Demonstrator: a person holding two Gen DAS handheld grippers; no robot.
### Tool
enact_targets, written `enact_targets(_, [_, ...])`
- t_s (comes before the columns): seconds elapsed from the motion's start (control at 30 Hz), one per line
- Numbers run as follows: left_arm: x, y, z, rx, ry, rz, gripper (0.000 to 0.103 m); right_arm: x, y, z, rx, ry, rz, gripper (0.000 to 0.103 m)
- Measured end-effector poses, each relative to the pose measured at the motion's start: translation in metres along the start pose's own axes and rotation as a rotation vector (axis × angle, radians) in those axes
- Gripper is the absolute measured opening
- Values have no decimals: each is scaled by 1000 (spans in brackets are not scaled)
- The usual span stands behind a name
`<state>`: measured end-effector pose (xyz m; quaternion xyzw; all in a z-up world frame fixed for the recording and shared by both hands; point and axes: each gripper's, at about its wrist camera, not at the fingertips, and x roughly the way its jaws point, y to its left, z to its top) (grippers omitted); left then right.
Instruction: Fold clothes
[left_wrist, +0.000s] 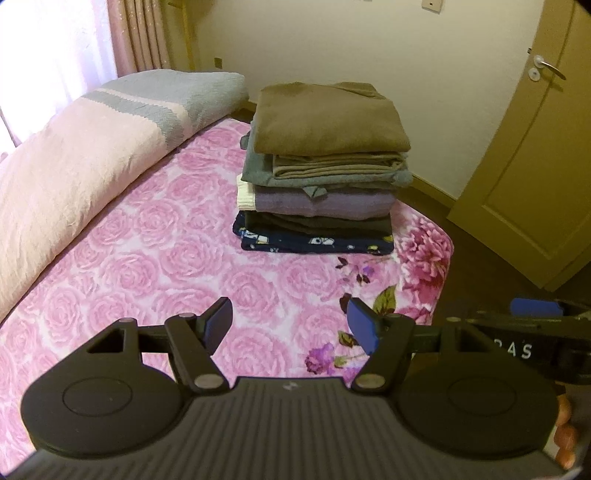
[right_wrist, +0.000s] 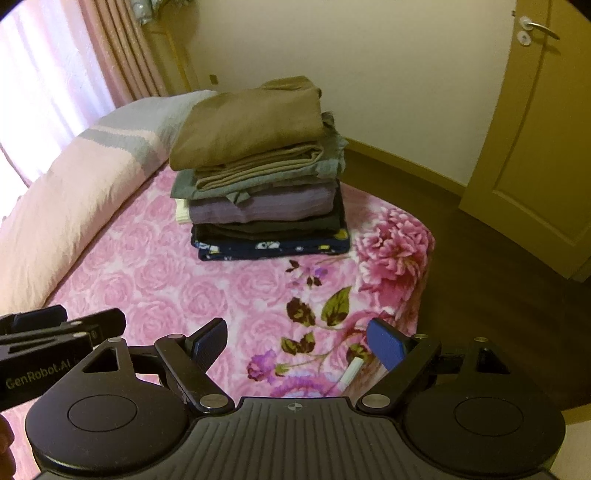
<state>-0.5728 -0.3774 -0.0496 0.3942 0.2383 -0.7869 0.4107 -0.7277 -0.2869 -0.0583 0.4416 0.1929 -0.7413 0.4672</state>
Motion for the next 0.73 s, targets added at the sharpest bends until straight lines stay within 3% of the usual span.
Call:
enact_targets(0.37, [28, -17, 19, 2, 30, 2, 65, 21, -18, 21, -9, 30, -8, 86])
enact_targets(0.73, [39, -27, 38, 5, -8, 8, 65, 33, -29, 42, -20, 34, -3, 86])
